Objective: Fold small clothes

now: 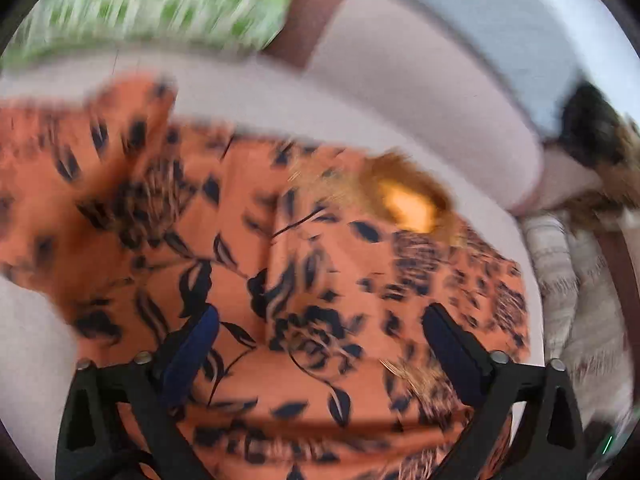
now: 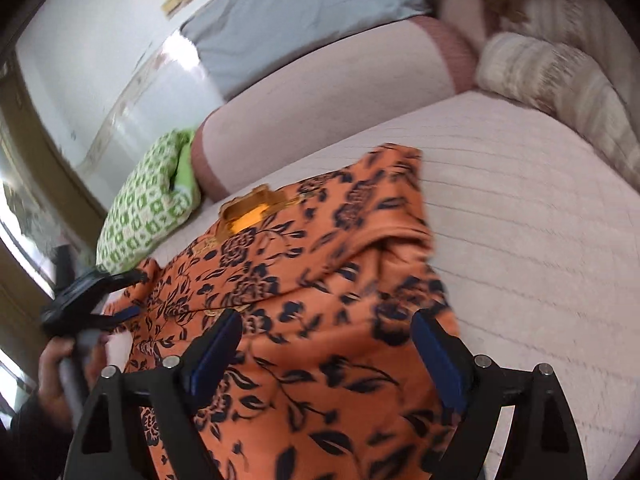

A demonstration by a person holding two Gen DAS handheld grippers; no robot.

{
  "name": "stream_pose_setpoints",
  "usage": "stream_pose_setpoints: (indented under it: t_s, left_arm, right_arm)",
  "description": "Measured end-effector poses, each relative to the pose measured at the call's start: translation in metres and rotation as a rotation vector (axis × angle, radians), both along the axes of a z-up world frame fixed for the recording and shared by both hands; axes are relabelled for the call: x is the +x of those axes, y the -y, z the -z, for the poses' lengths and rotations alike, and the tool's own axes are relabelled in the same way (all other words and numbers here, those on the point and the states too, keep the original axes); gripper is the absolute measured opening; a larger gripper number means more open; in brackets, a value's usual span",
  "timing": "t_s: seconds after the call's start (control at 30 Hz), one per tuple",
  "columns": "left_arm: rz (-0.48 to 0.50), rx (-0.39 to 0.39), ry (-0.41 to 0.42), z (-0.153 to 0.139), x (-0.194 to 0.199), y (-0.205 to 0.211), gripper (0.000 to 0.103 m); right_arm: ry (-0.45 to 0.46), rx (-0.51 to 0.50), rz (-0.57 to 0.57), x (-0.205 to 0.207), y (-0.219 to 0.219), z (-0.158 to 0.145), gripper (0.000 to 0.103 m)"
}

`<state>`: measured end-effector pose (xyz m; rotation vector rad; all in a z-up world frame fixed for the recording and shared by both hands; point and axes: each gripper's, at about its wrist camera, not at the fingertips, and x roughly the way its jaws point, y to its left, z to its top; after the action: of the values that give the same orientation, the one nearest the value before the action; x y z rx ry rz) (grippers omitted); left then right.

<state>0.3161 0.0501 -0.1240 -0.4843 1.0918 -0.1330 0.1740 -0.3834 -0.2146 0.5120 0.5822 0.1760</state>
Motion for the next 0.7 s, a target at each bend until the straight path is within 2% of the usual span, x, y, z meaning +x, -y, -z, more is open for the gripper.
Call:
stream_pose_setpoints:
  t_s: [0.03, 0.07, 0.1, 0.13, 0.17, 0.23, 0.37, 0.4, 0.47, 0.53, 0.6, 0.63, 0.7]
  left_arm:
    - [-0.018, 0.004, -0.044, 0.013, 0.006, 0.000, 0.090]
    - [-0.026, 0.028, -0.024, 0.014, 0.006, 0.001, 0.086]
    - [-0.027, 0.073, 0.005, 0.009, 0.005, 0.005, 0.061]
    - [-0.007, 0.120, 0.013, 0.006, 0.005, 0.011, 0.028]
    - [0.015, 0.167, -0.015, 0.006, 0.008, 0.017, 0.007]
    - [0.015, 0.218, 0.029, -0.004, 0.005, 0.023, 0.005]
    - [0.007, 0.422, 0.294, -0.056, -0.026, 0.041, 0.005]
    - [-0.009, 0.438, 0.314, -0.061, -0.032, 0.040, 0.005]
    - [0.025, 0.421, 0.240, -0.043, -0.028, 0.038, 0.005]
    - [0.040, 0.464, 0.178, -0.020, -0.023, 0.038, 0.006]
    - [0.029, 0.474, 0.113, 0.004, -0.019, 0.032, 0.010]
    - [0.013, 0.450, 0.122, 0.008, -0.020, 0.027, 0.010]
    - [0.023, 0.460, 0.136, 0.006, -0.024, 0.027, 0.010]
  right_arm:
    - [-0.001, 0.008, 0.001, 0.000, 0.003, 0.005, 0.088]
    - [-0.005, 0.017, -0.002, 0.002, 0.004, 0.007, 0.088]
    - [-0.008, 0.036, -0.002, 0.003, 0.007, 0.010, 0.088]
    - [-0.009, 0.046, 0.001, 0.002, 0.009, 0.012, 0.088]
    - [-0.009, 0.056, 0.002, 0.003, 0.010, 0.015, 0.088]
    - [-0.025, 0.065, 0.002, 0.004, 0.012, 0.020, 0.088]
    - [-0.023, 0.080, 0.007, -0.001, 0.017, 0.023, 0.088]
    - [-0.019, 0.083, 0.014, -0.002, 0.018, 0.023, 0.088]
    - [-0.029, 0.093, 0.017, 0.000, 0.019, 0.025, 0.088]
    - [-0.041, 0.098, 0.016, 0.000, 0.018, 0.027, 0.088]
    - [-0.029, 0.090, 0.020, -0.003, 0.019, 0.021, 0.088]
    - [-0.018, 0.093, 0.025, -0.004, 0.021, 0.017, 0.088]
    - [-0.001, 0.122, 0.039, 0.000, 0.031, 0.006, 0.088]
